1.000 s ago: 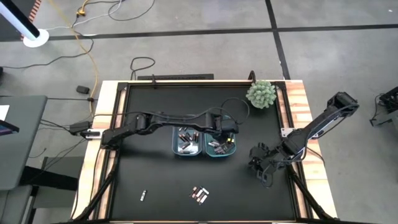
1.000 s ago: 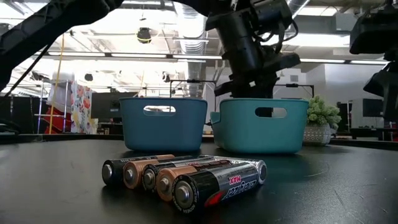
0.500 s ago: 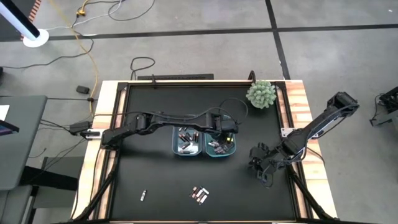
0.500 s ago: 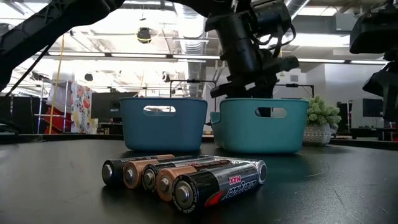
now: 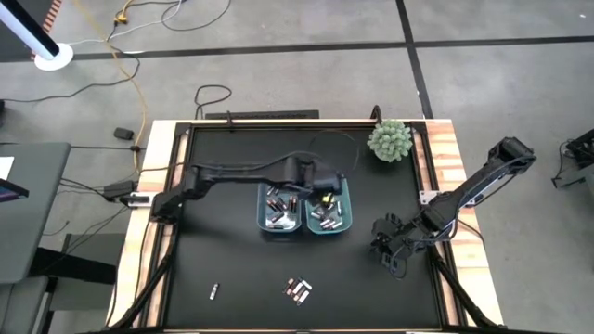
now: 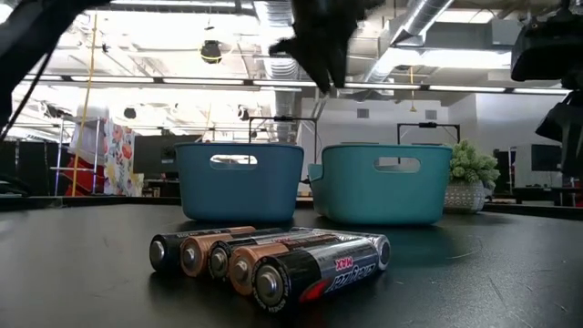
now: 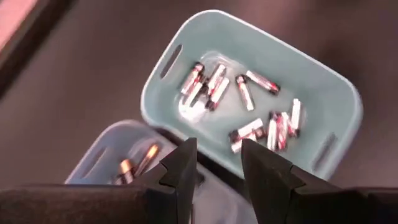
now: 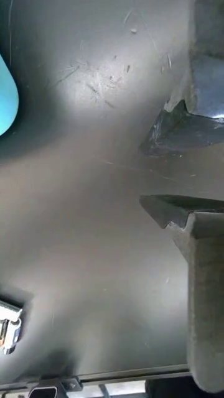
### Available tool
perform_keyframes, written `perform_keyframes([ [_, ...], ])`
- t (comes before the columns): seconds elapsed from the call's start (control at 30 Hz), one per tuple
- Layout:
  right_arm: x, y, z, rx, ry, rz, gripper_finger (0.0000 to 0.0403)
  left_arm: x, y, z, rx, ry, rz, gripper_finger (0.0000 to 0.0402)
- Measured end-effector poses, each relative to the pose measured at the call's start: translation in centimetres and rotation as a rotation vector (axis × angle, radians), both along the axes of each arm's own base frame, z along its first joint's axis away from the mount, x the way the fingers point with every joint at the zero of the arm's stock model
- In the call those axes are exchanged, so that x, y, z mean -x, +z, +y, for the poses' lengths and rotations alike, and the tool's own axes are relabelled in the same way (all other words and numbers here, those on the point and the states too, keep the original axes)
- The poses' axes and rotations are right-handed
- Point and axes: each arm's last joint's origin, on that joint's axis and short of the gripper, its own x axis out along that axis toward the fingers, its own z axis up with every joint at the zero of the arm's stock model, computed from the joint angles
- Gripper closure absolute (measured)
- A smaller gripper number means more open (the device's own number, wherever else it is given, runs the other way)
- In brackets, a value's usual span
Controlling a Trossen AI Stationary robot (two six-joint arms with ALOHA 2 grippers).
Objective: Sort batteries
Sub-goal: Put the white battery into the green bin
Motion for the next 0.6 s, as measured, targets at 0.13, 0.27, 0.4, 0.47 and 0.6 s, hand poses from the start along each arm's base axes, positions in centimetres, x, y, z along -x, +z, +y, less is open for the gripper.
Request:
perform_keyframes([
  [0.13, -0.1, 0.1, 0.0, -0.017, -0.015, -0.006, 0.0276, 2.7, 2.9, -2.3, -0.038, -0.040, 0.011, 0.0281],
  [0.27, -0.2, 0.2, 0.1, -0.032, -0.022, -0.019, 0.0276, 4.9, 4.0, -5.5, -0.074, -0.088, 0.058, 0.0281],
  [0.4, -0.3, 0.3, 0.2, -0.046, -0.024, -0.035, 0.0276, 6.6, 4.2, -9.0, -0.101, -0.080, 0.075, 0.0281],
  [0.47, -0.4, 0.3, 0.2, -0.051, -0.026, -0.040, 0.0276, 7.2, 4.1, -10.6, -0.120, -0.088, 0.059, 0.0281],
  [0.6, -0.5, 0.3, 0.0, -0.065, -0.057, -0.039, 0.0276, 8.5, 2.4, -13.2, -0.119, -0.055, 0.081, 0.0281],
])
